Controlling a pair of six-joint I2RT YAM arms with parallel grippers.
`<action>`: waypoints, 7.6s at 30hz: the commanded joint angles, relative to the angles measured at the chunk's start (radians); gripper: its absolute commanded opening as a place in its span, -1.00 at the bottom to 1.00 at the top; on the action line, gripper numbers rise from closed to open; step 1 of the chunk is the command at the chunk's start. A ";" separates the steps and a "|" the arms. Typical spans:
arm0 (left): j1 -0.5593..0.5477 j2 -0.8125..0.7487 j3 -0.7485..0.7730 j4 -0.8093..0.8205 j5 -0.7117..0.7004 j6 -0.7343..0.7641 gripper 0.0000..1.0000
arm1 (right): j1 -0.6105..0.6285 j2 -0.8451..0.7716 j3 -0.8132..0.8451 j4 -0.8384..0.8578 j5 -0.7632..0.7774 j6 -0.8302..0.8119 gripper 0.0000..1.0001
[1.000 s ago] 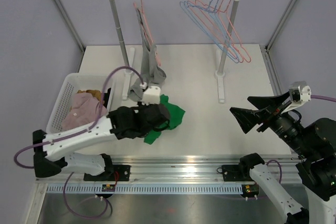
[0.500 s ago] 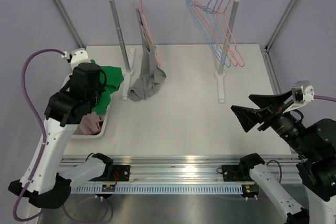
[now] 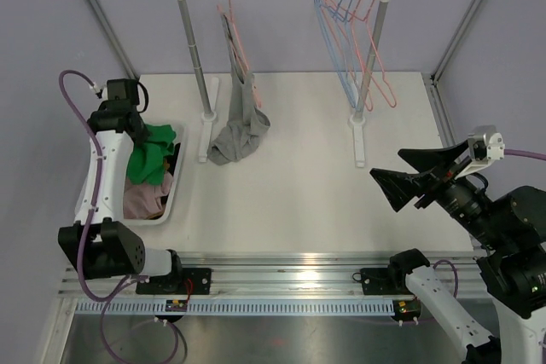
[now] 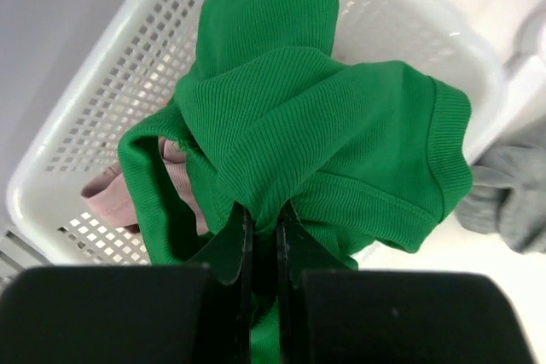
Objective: Remove the tank top from the hanger
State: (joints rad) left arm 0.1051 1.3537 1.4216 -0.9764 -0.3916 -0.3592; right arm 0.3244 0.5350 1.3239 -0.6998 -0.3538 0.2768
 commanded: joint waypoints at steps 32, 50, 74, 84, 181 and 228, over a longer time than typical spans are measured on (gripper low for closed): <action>0.105 -0.244 -0.159 0.145 0.217 0.000 0.98 | 0.036 0.594 0.142 0.433 -0.188 0.274 0.99; -0.156 -0.668 -0.489 0.274 0.266 0.051 0.98 | 0.349 1.358 0.935 0.209 0.387 -0.070 0.77; -0.206 -0.660 -0.503 0.292 0.384 0.062 0.98 | 0.400 1.712 1.339 0.203 0.515 -0.232 -0.43; -0.216 -0.650 -0.504 0.294 0.385 0.065 0.98 | 0.401 1.718 1.342 0.211 0.519 -0.229 -0.89; -1.093 -0.358 -0.299 0.592 -0.441 -0.127 -1.00 | 0.401 -0.082 -0.241 -0.049 0.024 0.078 -1.00; -1.386 -0.128 -0.557 0.620 -0.051 -0.259 -0.99 | 0.403 0.121 -0.459 1.101 0.389 0.104 -0.99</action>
State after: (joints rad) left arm -1.2800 1.1931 0.7692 -0.2268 -0.2600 -0.5404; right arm 0.7238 0.6605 0.6868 0.7536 -0.0090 0.3729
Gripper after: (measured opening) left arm 0.019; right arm 0.078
